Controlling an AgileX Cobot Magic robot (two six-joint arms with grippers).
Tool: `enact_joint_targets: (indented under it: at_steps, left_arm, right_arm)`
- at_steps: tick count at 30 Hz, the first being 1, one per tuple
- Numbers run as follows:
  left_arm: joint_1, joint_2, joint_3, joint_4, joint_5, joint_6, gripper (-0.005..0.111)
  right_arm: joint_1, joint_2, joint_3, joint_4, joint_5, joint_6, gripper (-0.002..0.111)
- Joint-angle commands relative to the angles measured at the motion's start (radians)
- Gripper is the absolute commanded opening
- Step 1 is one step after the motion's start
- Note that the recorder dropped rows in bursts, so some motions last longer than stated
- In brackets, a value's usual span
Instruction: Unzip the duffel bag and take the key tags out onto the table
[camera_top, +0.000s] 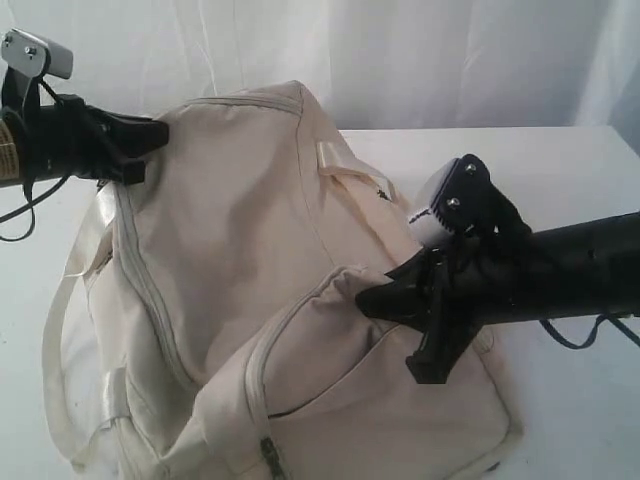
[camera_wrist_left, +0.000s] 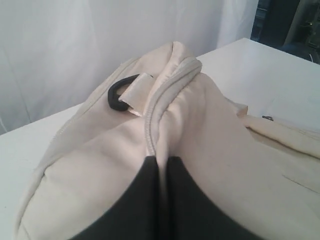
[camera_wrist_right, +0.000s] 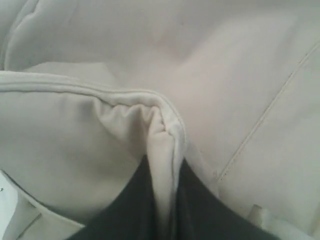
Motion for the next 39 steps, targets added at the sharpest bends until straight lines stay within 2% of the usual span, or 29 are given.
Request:
enact_joint_targets:
  at_steps: [1, 4, 8, 11, 12, 15, 16, 19, 22, 24, 26, 27, 30, 31, 32, 36, 39]
  left_arm:
    - [0.0, -0.006, -0.003, 0.043, 0.006, -0.093, 0.0]
    - [0.012, -0.028, -0.003, 0.044, 0.055, -0.156, 0.0]
    - [0.063, -0.082, -0.003, 0.083, 0.121, -0.297, 0.0]
    - [0.12, -0.137, -0.003, 0.205, 0.158, -0.461, 0.0]
    - [0.138, -0.156, -0.003, 0.289, 0.16, -0.548, 0.0]
    - [0.159, -0.22, 0.014, 0.482, 0.146, -0.782, 0.0]
    - [0.159, -0.243, 0.025, 0.485, 0.134, -0.828, 0.0]
    - [0.159, -0.375, 0.143, 0.485, 0.027, -0.902, 0.0]
    - [0.159, -0.501, 0.268, 0.485, 0.037, -0.955, 0.0]
    - [0.159, -0.588, 0.361, 0.485, 0.032, -0.986, 0.0]
    - [0.159, -0.677, 0.464, 0.485, 0.038, -0.986, 0.0]
    - [0.159, -0.703, 0.499, 0.485, 0.03, -0.986, 0.0]
    - [0.159, -0.746, 0.561, 0.453, -0.012, -0.97, 0.0]
    - [0.159, -0.746, 0.561, 0.449, -0.029, -0.956, 0.0]
    - [0.159, -0.746, 0.561, 0.432, -0.052, -0.935, 0.0]
    - [0.159, -0.746, 0.55, 0.392, -0.092, -0.846, 0.002]
    - [0.159, -0.746, 0.535, 0.392, -0.101, -0.828, 0.015]
  right_arm:
    - [0.0, -0.055, -0.002, -0.037, -0.103, 0.115, 0.0]
    - [0.0, -0.123, -0.002, -0.037, -0.195, 0.153, 0.0]
    - [0.0, -0.236, -0.002, -0.037, -0.437, 0.207, 0.0]
    - [0.0, -0.301, -0.002, -0.031, -0.667, 0.25, 0.0]
    - [0.0, -0.32, -0.002, -0.028, -0.75, 0.264, 0.0]
    - [0.0, -0.339, -0.004, -0.03, -0.885, 0.305, 0.0]
    - [0.0, -0.339, -0.006, -0.03, -0.908, 0.313, 0.0]
    - [0.0, -0.307, -0.035, -0.03, -0.955, 0.354, 0.0]
    - [0.0, -0.276, -0.046, -0.03, -1.023, 0.488, 0.0]
    - [0.0, -0.256, -0.047, -0.03, -0.995, 0.525, 0.003]
    - [0.0, -0.233, -0.047, -0.03, -0.922, 0.533, 0.023]
    - [0.0, -0.229, -0.047, -0.03, -0.92, 0.557, 0.036]
    - [0.0, -0.257, -0.049, -0.03, -0.91, 0.684, 0.084]
    - [0.0, -0.282, -0.053, -0.03, -0.863, 0.689, 0.091]
    - [0.0, -0.321, -0.053, -0.03, -0.784, 0.689, 0.095]
    - [0.0, -0.411, -0.053, -0.024, -0.602, 0.755, 0.095]
    - [0.0, -0.449, -0.053, -0.022, -0.555, 0.79, 0.095]
